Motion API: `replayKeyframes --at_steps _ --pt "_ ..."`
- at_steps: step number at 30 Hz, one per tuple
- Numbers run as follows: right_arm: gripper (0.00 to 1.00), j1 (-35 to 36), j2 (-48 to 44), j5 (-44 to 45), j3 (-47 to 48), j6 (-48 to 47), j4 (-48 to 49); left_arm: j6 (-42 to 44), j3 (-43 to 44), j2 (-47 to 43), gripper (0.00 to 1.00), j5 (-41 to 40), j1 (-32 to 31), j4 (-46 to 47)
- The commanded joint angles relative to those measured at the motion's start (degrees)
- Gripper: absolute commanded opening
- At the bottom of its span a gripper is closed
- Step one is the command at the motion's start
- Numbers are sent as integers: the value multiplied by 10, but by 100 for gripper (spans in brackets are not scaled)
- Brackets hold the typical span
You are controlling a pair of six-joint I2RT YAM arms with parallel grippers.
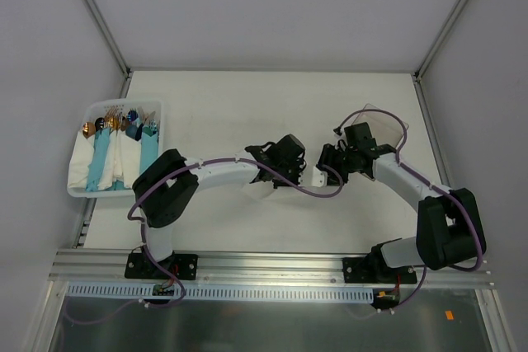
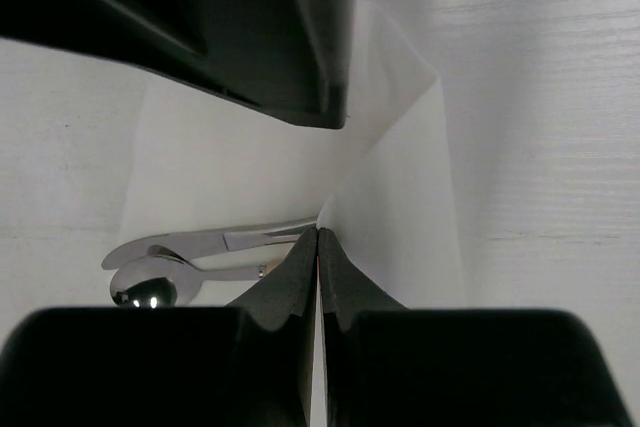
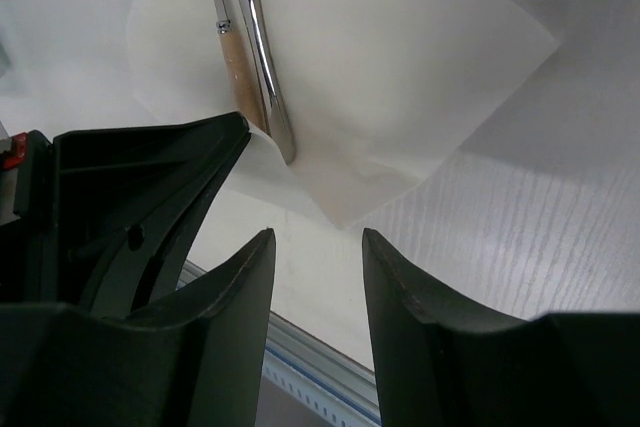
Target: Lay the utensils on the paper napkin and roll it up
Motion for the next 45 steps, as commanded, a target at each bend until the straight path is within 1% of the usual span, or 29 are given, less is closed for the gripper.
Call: replayKeyframes --at_steps 1,10,13,20,33,41,45 --pt "43 -1 0 -17 1 7 18 7 12 3 0 4 13 22" --pt "43 2 61 -26 2 14 50 9 11 4 0 -6 26 37" --pt "42 4 62 -31 -3 21 60 9 10 7 0 -12 28 42" --pt "34 16 58 -32 -1 32 75 6 8 13 0 -27 34 55" --pt "31 43 83 -38 9 65 110 -5 0 19 0 -58 43 62" --pt "29 52 130 -36 4 81 149 -12 -2 17 0 -55 49 68" --pt "28 52 151 -26 3 86 153 -15 -7 14 0 -50 49 67"
